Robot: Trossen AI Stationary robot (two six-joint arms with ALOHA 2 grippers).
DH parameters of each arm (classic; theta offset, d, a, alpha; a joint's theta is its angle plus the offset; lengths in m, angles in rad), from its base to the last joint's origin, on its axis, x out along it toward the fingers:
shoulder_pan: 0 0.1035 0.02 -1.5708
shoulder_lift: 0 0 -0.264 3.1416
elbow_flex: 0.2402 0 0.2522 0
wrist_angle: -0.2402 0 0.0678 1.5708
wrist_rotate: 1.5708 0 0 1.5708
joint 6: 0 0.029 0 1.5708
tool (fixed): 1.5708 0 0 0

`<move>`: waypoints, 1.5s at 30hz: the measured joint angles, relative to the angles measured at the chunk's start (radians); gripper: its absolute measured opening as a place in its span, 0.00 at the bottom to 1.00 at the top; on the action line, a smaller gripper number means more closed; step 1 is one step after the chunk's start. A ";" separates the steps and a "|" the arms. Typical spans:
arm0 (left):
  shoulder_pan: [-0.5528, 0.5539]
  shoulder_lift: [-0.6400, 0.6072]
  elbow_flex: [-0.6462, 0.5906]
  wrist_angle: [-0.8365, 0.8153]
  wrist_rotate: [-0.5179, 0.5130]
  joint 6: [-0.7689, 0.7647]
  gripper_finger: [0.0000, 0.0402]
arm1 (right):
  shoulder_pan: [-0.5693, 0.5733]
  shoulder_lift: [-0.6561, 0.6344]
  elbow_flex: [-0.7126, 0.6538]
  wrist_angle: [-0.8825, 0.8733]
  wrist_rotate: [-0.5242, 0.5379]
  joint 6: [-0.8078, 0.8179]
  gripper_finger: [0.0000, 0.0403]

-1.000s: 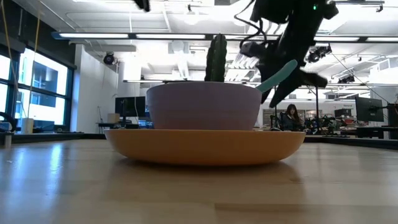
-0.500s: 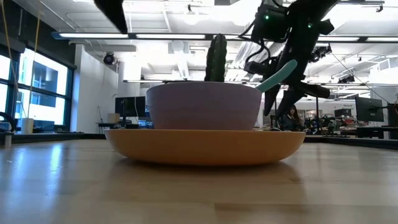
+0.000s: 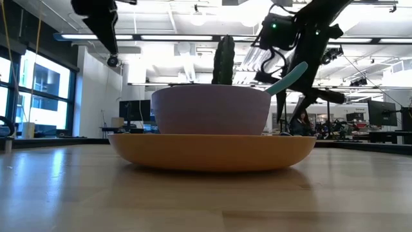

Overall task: Set table place
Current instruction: Put the orange fork beside the plate

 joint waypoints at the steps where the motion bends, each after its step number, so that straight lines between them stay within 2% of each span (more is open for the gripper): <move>1: 0.009 -0.022 -0.008 0.004 0.012 0.025 0.55 | 0.002 0.010 0.000 -0.002 -0.001 0.028 0.25; 7: 0.058 -0.165 -0.060 0.072 0.053 0.200 0.55 | 0.024 0.098 0.000 0.057 -0.036 0.162 0.25; 14: 0.143 -0.301 -0.113 0.139 0.168 0.326 0.55 | 0.017 0.155 0.000 0.091 -0.027 0.252 0.25; 18: 0.198 -0.334 -0.142 0.121 0.173 0.376 0.55 | -0.005 0.181 0.000 0.093 -0.027 0.262 0.25; 25: 0.275 -0.352 -0.176 0.130 0.268 0.448 0.55 | -0.066 0.212 0.000 0.095 -0.018 0.233 0.25; 31: 0.309 -0.352 -0.178 0.139 0.268 0.480 0.55 | -0.091 0.247 0.004 0.103 -0.023 0.219 0.24; 36: 0.335 -0.352 -0.178 0.140 0.269 0.489 0.55 | -0.090 0.252 0.004 0.088 -0.026 0.190 0.18; 41: 0.347 -0.352 -0.178 0.139 0.281 0.489 0.55 | -0.090 0.254 0.003 0.076 -0.033 0.138 0.03; 45: 0.346 -0.352 -0.178 0.139 0.285 0.486 0.55 | -0.089 0.254 0.003 0.070 -0.057 0.109 0.02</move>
